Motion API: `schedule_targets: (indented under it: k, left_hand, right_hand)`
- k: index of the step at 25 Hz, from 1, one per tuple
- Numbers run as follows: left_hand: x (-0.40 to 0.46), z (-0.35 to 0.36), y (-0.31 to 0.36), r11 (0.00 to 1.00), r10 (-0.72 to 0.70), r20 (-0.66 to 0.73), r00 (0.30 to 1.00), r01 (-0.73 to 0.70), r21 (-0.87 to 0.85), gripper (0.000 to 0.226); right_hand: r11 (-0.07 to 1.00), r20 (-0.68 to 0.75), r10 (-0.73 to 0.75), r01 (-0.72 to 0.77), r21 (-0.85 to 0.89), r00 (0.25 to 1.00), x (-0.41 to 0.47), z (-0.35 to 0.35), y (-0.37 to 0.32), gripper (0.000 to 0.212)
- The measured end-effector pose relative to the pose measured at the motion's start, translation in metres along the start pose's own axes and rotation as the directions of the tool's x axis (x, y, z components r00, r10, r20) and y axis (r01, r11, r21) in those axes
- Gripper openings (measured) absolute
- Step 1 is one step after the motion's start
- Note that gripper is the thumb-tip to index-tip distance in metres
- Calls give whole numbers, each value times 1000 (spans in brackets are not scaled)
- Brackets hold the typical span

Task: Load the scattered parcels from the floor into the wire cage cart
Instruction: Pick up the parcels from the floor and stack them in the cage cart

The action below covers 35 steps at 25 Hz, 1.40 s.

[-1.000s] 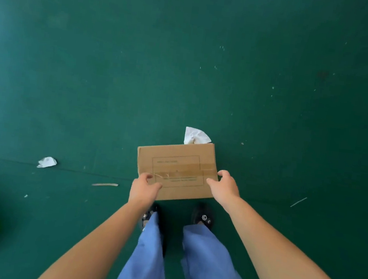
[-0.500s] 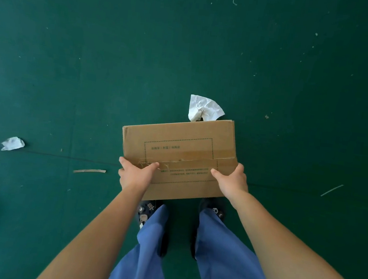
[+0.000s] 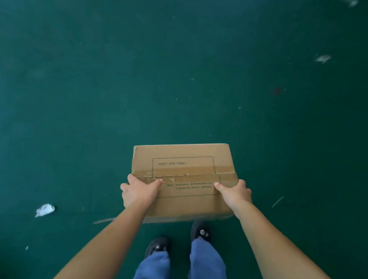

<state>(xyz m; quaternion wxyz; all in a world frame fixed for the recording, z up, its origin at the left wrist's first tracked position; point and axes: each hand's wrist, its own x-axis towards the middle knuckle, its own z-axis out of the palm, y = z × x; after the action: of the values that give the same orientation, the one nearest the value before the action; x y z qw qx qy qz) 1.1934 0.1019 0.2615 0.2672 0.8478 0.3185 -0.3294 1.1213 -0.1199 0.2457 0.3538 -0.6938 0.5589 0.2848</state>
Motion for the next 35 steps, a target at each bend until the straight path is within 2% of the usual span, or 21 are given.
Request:
schedule_targets:
  k: [4,9,15,21,26,30,35]
  left_hand:
    - [-80,-65,49,978,200,1,980,-199,63,89]
    - [-171,-117,85,898,429,48,902,-431,86,83]
    - [-274,-129,116,702,686,160,710,-703,116,79]
    - [-384,-99,115,528,796,255,550,-835,154,72]
    - [-489,-39,67,330,845,382,375,-927,180,71]
    - [-575,15,-12,186,829,498,253,-966,181,70]
    - [-659,79,-118,13,771,622,134,-981,195,83]
  right_hand:
    - [995,-136,-13,26,97,991,-92,-72,-11,86]
    - [986,-357,10,50,157,934,-199,-155,4,83]
    - [953,-567,122,64,296,815,-286,-236,70,82]
    - [868,-600,298,51,494,742,-338,-265,177,81]
    - [750,-564,487,12,662,667,-387,-267,309,78]
    - [667,-524,614,-33,744,590,-434,-252,432,78]
    - [530,-423,755,-87,843,501,-481,-218,566,79]
